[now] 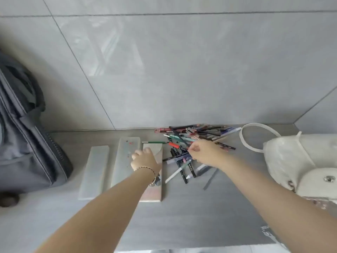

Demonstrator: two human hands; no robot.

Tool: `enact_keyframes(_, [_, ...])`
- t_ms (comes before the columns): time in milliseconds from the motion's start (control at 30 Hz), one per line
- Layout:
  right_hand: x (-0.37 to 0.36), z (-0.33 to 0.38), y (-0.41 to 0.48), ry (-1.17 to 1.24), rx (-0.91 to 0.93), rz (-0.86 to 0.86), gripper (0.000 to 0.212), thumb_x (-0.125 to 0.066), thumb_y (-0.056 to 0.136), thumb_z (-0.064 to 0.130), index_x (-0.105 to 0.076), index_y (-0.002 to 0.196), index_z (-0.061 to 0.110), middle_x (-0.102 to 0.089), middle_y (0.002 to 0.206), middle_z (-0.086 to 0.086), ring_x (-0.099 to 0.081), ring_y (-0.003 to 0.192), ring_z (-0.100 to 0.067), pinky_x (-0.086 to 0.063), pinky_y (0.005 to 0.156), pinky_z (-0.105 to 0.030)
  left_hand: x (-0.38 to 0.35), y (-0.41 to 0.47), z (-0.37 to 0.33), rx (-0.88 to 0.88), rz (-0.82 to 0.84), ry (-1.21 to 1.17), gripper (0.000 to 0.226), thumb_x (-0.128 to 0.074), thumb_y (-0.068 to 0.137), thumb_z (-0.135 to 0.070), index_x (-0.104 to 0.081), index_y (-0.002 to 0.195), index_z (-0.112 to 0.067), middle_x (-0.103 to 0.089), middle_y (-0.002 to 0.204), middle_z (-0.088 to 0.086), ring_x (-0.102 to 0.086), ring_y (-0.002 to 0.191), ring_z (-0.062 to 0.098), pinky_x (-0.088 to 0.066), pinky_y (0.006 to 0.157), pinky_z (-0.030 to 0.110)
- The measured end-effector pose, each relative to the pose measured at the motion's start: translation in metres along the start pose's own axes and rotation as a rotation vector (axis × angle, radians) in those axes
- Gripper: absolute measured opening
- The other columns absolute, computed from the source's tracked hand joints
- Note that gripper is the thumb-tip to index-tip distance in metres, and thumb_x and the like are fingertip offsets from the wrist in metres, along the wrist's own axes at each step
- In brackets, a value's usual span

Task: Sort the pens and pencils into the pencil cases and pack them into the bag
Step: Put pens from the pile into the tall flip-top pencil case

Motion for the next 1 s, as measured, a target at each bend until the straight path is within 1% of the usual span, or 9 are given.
enact_keyframes(100, [-0.017,-0.004,0.007,-0.017,-0.058,0.03,0.02,-0.047,0.092,0.023,-0.065,0.098,0.015,-0.069,0.098,-0.007,-0.064,0.093,-0.029,-0.052,0.085,-0.044,-0.013,0.005,-0.003,-0.078,-0.033,0.181,0.076,-0.049,0.081,-0.062,-0.031,0.133,-0.01,-0.037,0.131,0.019,-0.047,0.111,0.03,-0.044,0.082,0.03])
enact_keyframes(267, [-0.046,-0.016,0.008,0.064,-0.111,0.02,0.018,-0.048,0.092,0.025,-0.062,0.102,0.02,-0.064,0.098,0.003,-0.062,0.089,-0.019,-0.049,0.079,-0.031,-0.024,0.007,-0.008,-0.104,0.017,0.139,0.078,-0.052,0.084,-0.049,-0.015,0.142,-0.013,-0.031,0.136,0.023,-0.05,0.111,0.036,-0.043,0.089,0.035])
enact_keyframes(400, [-0.054,-0.025,0.002,0.145,-0.076,-0.1,0.018,-0.051,0.091,0.02,-0.063,0.105,0.021,-0.064,0.101,0.002,-0.057,0.086,-0.009,-0.046,0.081,-0.023,-0.006,0.0,-0.009,-0.065,-0.004,-0.238,0.074,-0.055,0.081,-0.039,-0.017,0.142,-0.021,-0.037,0.125,0.014,-0.044,0.114,0.031,-0.038,0.096,0.038])
enact_keyframes(533, [-0.038,-0.013,0.0,0.205,0.111,-0.36,0.05,-0.06,0.087,0.026,-0.041,0.133,0.022,-0.041,0.127,0.01,-0.047,0.107,-0.004,-0.046,0.091,-0.025,0.03,-0.022,0.002,-0.329,-0.093,-0.565,0.084,-0.062,0.07,-0.041,-0.021,0.143,-0.03,-0.03,0.137,0.006,-0.03,0.126,0.03,-0.032,0.105,0.038])
enact_keyframes(667, [-0.026,-0.003,-0.001,0.074,0.305,-0.329,0.073,-0.07,0.078,0.033,-0.031,0.14,0.022,-0.029,0.132,0.01,-0.036,0.105,0.006,-0.04,0.094,-0.018,0.043,-0.041,0.0,-0.619,-0.234,-0.324,0.086,-0.062,0.056,-0.041,-0.027,0.135,-0.039,-0.045,0.131,-0.003,-0.045,0.113,0.028,-0.041,0.088,0.038])
enact_keyframes(767, [-0.027,-0.014,-0.005,0.073,0.271,-0.297,0.07,-0.07,0.078,0.037,-0.037,0.137,0.022,-0.039,0.13,0.007,-0.04,0.115,-0.002,-0.043,0.096,-0.027,0.042,-0.043,-0.003,-0.7,-0.399,-0.162,0.097,-0.066,0.041,-0.038,-0.034,0.133,-0.029,-0.062,0.111,-0.007,-0.06,0.082,0.024,-0.054,0.067,0.035])
enact_keyframes(867, [-0.033,-0.026,-0.009,0.231,0.155,-0.179,0.08,-0.069,0.078,0.04,-0.024,0.143,0.025,-0.036,0.136,0.01,-0.033,0.126,-0.004,-0.04,0.102,-0.03,0.04,-0.049,-0.009,-0.789,-0.441,-0.06,0.105,-0.071,0.037,-0.036,-0.035,0.135,-0.026,-0.064,0.107,-0.01,-0.06,0.075,0.021,-0.054,0.064,0.033])
enact_keyframes(933, [-0.037,-0.03,-0.011,0.124,0.175,-0.231,0.071,-0.062,0.082,0.042,-0.029,0.142,0.022,-0.047,0.132,0.003,-0.045,0.12,-0.01,-0.046,0.094,-0.027,0.035,-0.056,-0.012,-0.804,-0.433,-0.033,0.106,-0.069,0.037,-0.034,-0.033,0.137,-0.026,-0.065,0.104,-0.009,-0.06,0.074,0.02,-0.054,0.065,0.033])
enact_keyframes(1000, [-0.043,-0.037,-0.013,-0.121,0.273,-0.415,0.052,-0.048,0.089,0.038,-0.044,0.134,0.012,-0.065,0.105,-0.005,-0.063,0.093,-0.017,-0.05,0.072,-0.021,0.037,-0.068,-0.016,-0.794,-0.384,-0.009,0.111,-0.067,0.04,-0.037,-0.025,0.142,-0.027,-0.062,0.109,-0.012,-0.058,0.079,0.018,-0.052,0.071,0.031])
Point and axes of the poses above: each hand's wrist, its own y-axis towards the middle knuckle, its own x-axis out of the back of the hand, z = x × y, the point moved 1 cm from there along y, towards the middle knuckle
